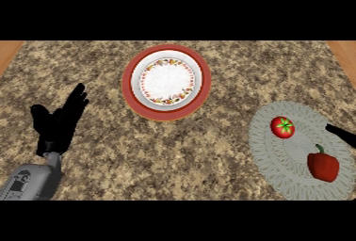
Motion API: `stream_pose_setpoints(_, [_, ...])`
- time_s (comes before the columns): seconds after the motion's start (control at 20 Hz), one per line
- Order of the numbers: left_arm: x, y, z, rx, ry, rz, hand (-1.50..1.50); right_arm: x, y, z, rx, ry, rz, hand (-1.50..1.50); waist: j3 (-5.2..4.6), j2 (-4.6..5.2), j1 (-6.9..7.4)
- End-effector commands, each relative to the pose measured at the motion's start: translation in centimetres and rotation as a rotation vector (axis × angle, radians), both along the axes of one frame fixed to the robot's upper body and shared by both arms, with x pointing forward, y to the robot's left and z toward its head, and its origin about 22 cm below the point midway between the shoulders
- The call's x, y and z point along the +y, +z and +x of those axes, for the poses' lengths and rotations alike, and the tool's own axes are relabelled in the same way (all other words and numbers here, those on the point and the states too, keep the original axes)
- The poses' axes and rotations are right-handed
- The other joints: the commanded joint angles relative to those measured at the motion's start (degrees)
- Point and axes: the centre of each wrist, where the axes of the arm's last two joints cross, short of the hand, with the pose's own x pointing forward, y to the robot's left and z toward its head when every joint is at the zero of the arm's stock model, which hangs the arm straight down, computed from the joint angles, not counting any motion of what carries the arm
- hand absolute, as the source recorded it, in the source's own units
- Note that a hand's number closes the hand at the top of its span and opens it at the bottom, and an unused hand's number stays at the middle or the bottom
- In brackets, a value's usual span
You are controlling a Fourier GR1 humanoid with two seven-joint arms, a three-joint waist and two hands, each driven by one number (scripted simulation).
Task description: Pick the bell pepper from the placemat and place it in the plate
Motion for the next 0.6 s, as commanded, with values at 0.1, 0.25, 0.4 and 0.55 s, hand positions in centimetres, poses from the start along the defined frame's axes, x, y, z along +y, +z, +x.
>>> stream_pose_setpoints(0.1, [1.4,1.3,-1.5,0.006,-0.007,0.012,0.0,0.6,-0.6,0.0,0.028,-0.01,-0.028,-1.5,0.02,-0.04,0.13])
stream_pose_setpoints(0.25, [1.9,-0.1,-0.9,-0.015,-0.003,0.0,0.0,0.4,-1.5,1.3,0.034,-0.001,-0.064,-1.5,0.02,0.03,0.12])
stream_pose_setpoints(0.4, [1.3,0.8,-0.5,-0.006,0.003,-0.003,0.0,1.7,-0.5,1.3,0.021,-0.015,-0.067,-1.5,0.01,-0.03,-0.07])
stream_pose_setpoints(0.55, [-0.8,0.0,0.0,-0.009,-0.007,0.006,0.0,2.0,-3.7,2.6,0.047,-0.002,-0.097,-1.5,0.04,0.07,0.17])
